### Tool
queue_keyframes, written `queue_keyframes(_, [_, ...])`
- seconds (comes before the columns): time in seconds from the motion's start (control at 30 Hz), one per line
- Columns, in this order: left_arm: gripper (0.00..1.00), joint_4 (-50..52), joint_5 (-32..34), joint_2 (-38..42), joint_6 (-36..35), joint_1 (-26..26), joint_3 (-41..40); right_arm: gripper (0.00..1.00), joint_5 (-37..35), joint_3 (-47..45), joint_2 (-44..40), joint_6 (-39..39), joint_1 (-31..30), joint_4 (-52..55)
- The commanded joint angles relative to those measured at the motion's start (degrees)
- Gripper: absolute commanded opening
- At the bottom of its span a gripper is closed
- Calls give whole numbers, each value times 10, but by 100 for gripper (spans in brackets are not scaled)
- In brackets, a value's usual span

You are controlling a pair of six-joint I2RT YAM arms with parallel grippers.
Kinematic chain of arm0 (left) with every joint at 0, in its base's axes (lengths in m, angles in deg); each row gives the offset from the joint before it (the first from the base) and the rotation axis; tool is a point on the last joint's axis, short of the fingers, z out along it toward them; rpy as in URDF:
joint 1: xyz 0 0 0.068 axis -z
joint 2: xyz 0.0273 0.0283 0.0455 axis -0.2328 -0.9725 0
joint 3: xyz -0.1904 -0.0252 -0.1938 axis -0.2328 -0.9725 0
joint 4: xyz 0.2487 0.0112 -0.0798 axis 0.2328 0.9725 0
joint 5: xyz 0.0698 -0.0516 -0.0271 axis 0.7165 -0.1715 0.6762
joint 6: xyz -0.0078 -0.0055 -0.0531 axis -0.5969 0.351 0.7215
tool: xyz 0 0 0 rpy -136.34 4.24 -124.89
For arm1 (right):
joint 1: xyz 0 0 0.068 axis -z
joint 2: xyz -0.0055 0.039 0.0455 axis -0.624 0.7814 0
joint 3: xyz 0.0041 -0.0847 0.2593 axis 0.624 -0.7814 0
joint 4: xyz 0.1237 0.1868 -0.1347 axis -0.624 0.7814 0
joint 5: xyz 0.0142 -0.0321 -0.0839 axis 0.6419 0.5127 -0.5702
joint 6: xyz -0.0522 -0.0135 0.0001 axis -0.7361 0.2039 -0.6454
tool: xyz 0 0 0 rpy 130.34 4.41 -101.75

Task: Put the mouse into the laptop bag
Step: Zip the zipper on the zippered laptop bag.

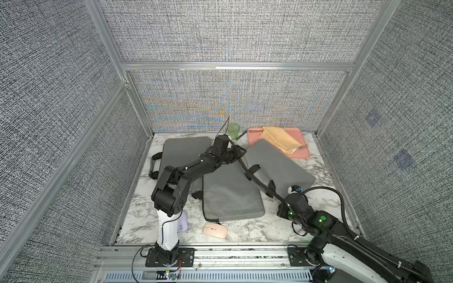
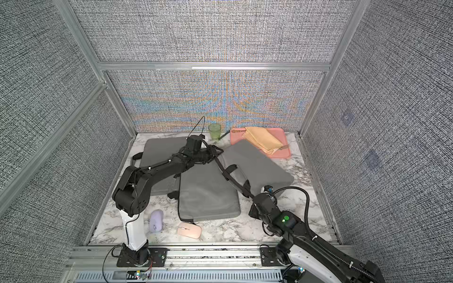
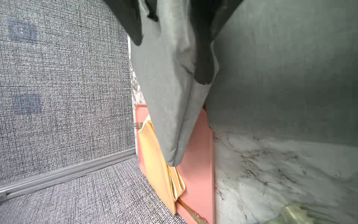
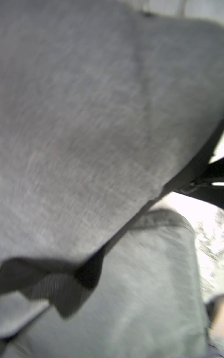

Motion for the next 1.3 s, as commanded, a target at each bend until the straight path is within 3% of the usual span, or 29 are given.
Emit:
queue_keyframes(0.0, [63, -36, 3, -16, -17, 29, 18, 0, 25, 15, 7, 0, -33, -52])
queue_keyframes(0.13, [73, -9, -2, -70, -18, 56, 75, 0, 31, 20, 39, 18, -61, -98])
queue_keyframes(0.23, [97, -5, -10, -73, -15, 61, 67, 0, 37, 20, 72, 27, -65, -128])
queue_keyframes(0.27, [99, 0, -6, -62, -18, 61, 54, 0, 33, 20, 80, 28, -65, -135])
queue_keyframes(0.4, [99, 81, 96, 21, -35, 50, -24, 0, 6, 26, 102, 36, -63, -139])
queue_keyframes(0.47, [99, 91, 111, 57, -31, 39, -68, 0, -6, 27, 101, 36, -61, -139])
queue_keyframes(0.73, [99, -53, 19, 126, 40, 79, -212, 0, -2, 30, 67, 12, -49, -147])
queue_keyframes(0.83, [99, -114, -1, 114, 71, 115, -216, 0, 10, 31, 60, 8, -48, -148])
queue_keyframes(1.1, [98, -138, 2, 51, 86, 184, -154, 0, 34, 12, 35, 5, -49, -153])
queue_keyframes(1.17, [84, -146, 1, 33, 89, 189, -142, 0, 37, 7, 25, 4, -48, -152])
queue_keyframes(1.23, [37, -140, 3, 11, 83, 189, -125, 0, 40, 2, 13, 4, -48, -145])
queue_keyframes(1.27, [19, -131, 7, 1, 75, 187, -113, 0, 41, -1, 7, 5, -48, -142])
